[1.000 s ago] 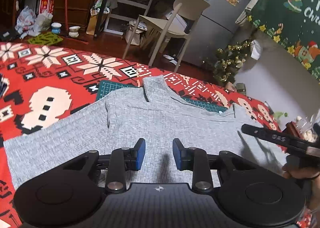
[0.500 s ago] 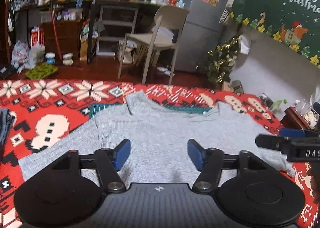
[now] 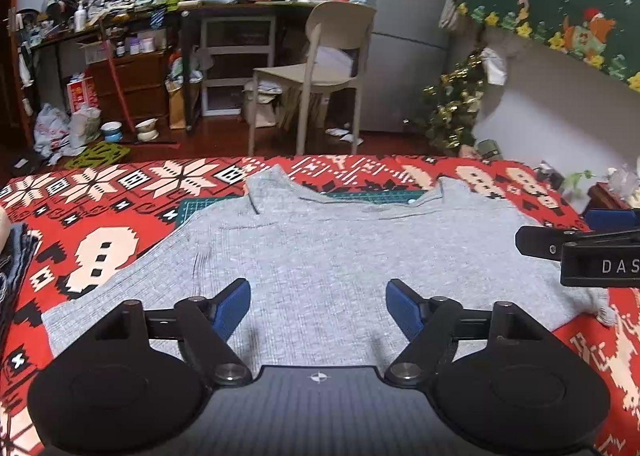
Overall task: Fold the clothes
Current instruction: 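Lower both open grippers to the hem edge of the grey shirt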
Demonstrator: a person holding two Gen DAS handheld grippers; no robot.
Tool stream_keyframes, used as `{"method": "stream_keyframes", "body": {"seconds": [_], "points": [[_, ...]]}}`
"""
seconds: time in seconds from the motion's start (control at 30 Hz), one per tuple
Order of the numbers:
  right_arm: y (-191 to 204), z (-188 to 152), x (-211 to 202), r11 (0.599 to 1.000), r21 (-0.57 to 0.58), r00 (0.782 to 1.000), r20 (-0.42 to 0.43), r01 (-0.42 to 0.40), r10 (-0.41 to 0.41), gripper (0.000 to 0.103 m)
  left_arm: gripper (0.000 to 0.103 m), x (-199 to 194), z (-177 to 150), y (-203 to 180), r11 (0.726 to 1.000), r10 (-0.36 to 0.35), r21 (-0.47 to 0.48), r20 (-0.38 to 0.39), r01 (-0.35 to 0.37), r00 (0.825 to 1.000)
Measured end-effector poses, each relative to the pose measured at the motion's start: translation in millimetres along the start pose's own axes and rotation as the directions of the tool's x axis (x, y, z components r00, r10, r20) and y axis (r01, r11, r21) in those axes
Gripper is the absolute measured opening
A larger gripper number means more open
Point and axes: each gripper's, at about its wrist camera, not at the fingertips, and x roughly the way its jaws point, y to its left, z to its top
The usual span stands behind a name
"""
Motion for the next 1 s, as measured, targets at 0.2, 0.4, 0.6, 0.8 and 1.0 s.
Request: {"method": "stream_keyframes", "body": {"seconds": [0.2, 0.4, 0.6, 0.8, 1.0], "points": [[-2.2, 4.7, 23.5, 0.997, -0.027, 0.993, -0.099, -0.069, 0.066, 0.102, 0.076, 2.8, -0.1, -0.5, 0.998, 0.057, -0.024, 0.03, -0.056, 0.998], [-5.5, 1.3, 38.1, 0.999, -0.013, 0.989, -0.144, -0.046, 0.043, 0.102, 0.085, 4.1, 7.6, 9.9, 0.987, 0.119, -0.115, 0.049, -0.112, 0.992], [-0.1, -0.4, 34.8, 0.999, -0.038, 0.994, -0.112, -0.017, 0.013, 0.102, 0.085, 11.9, 9.2, 14.7, 0.985, 0.138, -0.105, -0.019, -0.139, 0.99], [0.6, -1.9, 36.0, 0.999, -0.003, 0.994, -0.101, -0.048, 0.048, 0.102, 0.085, 12.4, 9.6, 12.0, 0.99, 0.104, -0.086, -0.051, -0.108, 0.993], [-9.3, -3.7, 43.2, 0.992, 0.077, 0.986, -0.122, -0.105, 0.114, 0.102, 0.071, 18.6, 9.0, 6.3, 0.991, 0.066, -0.106, -0.096, -0.076, 0.993]]}}
